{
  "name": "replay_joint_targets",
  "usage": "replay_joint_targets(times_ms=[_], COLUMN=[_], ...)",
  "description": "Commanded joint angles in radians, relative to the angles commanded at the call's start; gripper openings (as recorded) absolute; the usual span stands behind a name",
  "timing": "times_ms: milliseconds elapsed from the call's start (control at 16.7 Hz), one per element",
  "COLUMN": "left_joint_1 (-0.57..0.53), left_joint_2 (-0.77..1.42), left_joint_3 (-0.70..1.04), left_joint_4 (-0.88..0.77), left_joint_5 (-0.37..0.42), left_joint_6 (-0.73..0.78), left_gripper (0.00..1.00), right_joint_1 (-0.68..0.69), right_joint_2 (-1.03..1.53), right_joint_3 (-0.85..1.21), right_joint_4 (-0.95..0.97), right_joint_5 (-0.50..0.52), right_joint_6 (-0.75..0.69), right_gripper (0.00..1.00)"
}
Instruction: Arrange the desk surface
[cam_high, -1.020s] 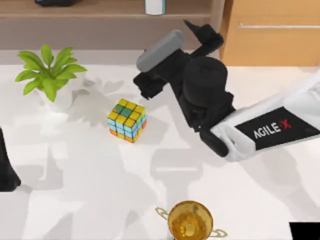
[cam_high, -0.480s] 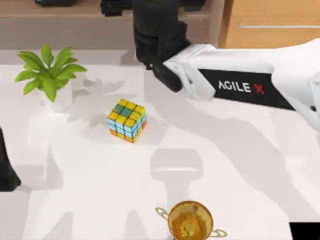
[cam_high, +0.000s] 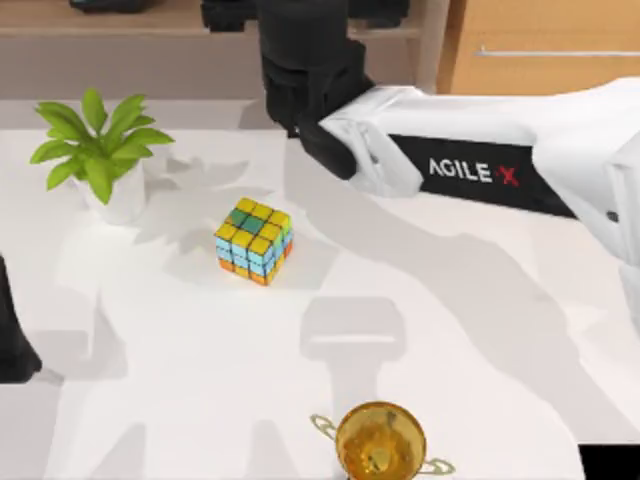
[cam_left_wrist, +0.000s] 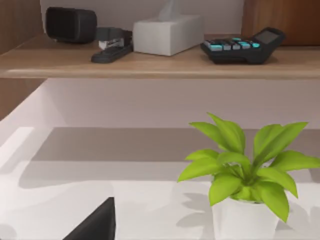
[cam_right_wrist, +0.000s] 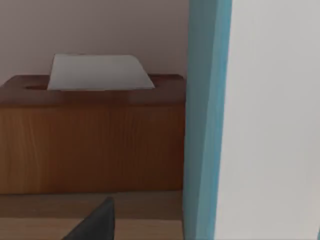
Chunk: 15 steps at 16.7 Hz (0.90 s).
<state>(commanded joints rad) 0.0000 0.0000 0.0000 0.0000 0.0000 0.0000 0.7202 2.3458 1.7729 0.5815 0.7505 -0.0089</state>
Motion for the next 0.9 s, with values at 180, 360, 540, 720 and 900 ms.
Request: replay_joint_targets(times_ms=[180, 360, 540, 720, 900], left_joint_1=[0.0, 0.0, 0.0, 0.0, 0.0], left_joint_2=[0.0, 0.0, 0.0, 0.0, 0.0], left_joint_3=[0.0, 0.0, 0.0, 0.0, 0.0], left_joint_4=[0.0, 0.0, 0.0, 0.0, 0.0], left_joint_5=[0.0, 0.0, 0.0, 0.0, 0.0], left_joint_6=[0.0, 0.0, 0.0, 0.0, 0.0], left_gripper=[1.0, 1.0, 1.0, 1.0, 1.0], right_joint_1=[-0.013, -0.027, -0.028, -0.028, -0.028], right_joint_2=[0.032, 0.062, 0.064, 0.064, 0.064], right_joint_3=[0.051, 0.105, 0.11, 0.11, 0.11], right_joint_4=[-0.023, -0.047, -0.048, -0.048, -0.048], right_joint_5=[-0.009, -0.022, -0.023, -0.023, -0.023], right_joint_6=[0.001, 0.001, 0.001, 0.001, 0.001], right_gripper=[1.0, 1.0, 1.0, 0.85, 0.62])
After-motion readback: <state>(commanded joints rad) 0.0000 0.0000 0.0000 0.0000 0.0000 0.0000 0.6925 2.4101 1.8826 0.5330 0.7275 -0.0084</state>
